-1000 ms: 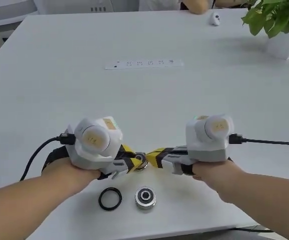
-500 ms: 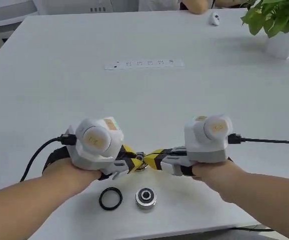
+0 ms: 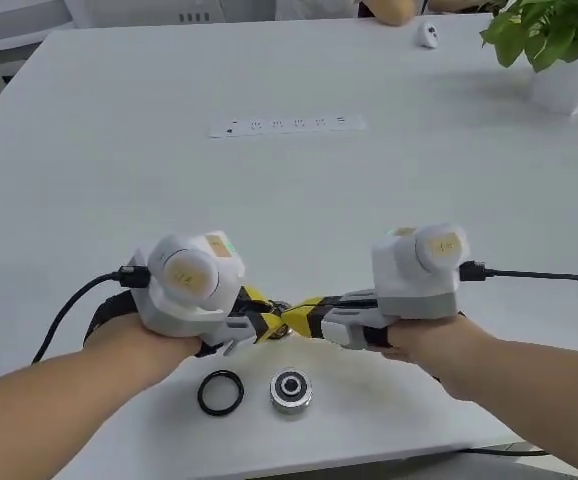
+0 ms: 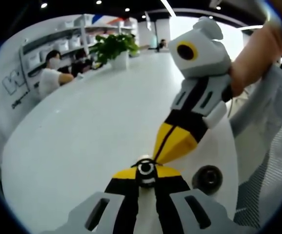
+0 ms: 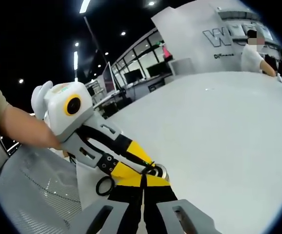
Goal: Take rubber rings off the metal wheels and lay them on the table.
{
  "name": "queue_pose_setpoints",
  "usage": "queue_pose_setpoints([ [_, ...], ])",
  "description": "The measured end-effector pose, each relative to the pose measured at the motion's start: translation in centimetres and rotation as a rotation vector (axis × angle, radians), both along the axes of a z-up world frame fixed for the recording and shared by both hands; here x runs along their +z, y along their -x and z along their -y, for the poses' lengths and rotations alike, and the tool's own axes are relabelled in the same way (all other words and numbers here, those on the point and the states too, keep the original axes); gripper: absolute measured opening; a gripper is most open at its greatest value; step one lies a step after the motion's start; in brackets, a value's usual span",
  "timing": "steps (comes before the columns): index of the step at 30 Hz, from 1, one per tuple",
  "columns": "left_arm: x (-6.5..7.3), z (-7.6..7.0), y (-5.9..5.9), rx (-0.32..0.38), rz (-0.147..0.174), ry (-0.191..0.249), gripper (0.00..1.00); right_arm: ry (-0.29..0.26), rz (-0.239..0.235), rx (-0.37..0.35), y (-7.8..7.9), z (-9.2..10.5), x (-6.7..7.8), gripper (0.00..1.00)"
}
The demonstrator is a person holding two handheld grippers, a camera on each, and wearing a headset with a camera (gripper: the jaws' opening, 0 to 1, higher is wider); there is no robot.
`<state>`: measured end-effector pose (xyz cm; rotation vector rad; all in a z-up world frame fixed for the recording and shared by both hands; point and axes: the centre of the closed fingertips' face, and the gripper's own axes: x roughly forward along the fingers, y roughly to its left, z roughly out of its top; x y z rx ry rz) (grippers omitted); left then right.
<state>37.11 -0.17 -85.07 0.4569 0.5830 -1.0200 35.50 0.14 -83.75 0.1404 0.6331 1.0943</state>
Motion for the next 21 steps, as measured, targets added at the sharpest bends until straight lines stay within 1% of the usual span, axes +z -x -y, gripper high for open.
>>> queue_pose_setpoints([
  [2,0.02,0.01,0.01,0.000,-0.002,0.003,0.12,-0.013,-0.009,0.001,0.09,0.06,0.10,0.00],
  [4,0.01,0.00,-0.04,0.000,-0.004,0.002,0.12,-0.006,-0.009,-0.003,0.09,0.05,-0.01,0.00],
  [5,0.01,0.00,-0.07,0.000,-0.007,0.002,0.12,0.008,-0.006,-0.008,0.03,0.10,-0.18,0.00],
  [7,0.01,0.01,-0.11,0.002,-0.014,0.010,0.12,0.017,-0.005,-0.021,-0.22,0.18,-0.42,0.00],
  [12,0.07,0.06,-0.04,-0.002,-0.007,0.005,0.13,0.024,-0.017,-0.042,-0.59,0.58,-0.76,0.00],
  [13,0.09,0.10,-0.12,0.005,-0.020,0.009,0.13,0.022,-0.021,-0.047,-0.61,0.64,-0.77,0.00],
  [16,0.09,0.13,-0.15,0.009,-0.029,0.012,0.14,0.027,-0.019,-0.052,-0.75,0.82,-0.88,0.00],
  [18,0.16,0.09,-0.16,0.009,-0.023,0.009,0.16,0.024,-0.019,-0.057,-0.79,0.86,-0.81,0.00],
  [19,0.24,0.10,-0.13,0.006,-0.020,0.012,0.20,0.024,-0.019,-0.057,-0.79,0.86,-0.78,0.00],
  [20,0.25,0.14,-0.02,0.002,-0.021,0.013,0.22,0.022,-0.020,-0.058,-0.83,0.89,-0.78,0.00],
  [21,0.25,0.22,0.30,-0.015,-0.023,0.008,0.23,0.020,-0.022,-0.059,-0.82,0.88,-0.76,0.00],
])
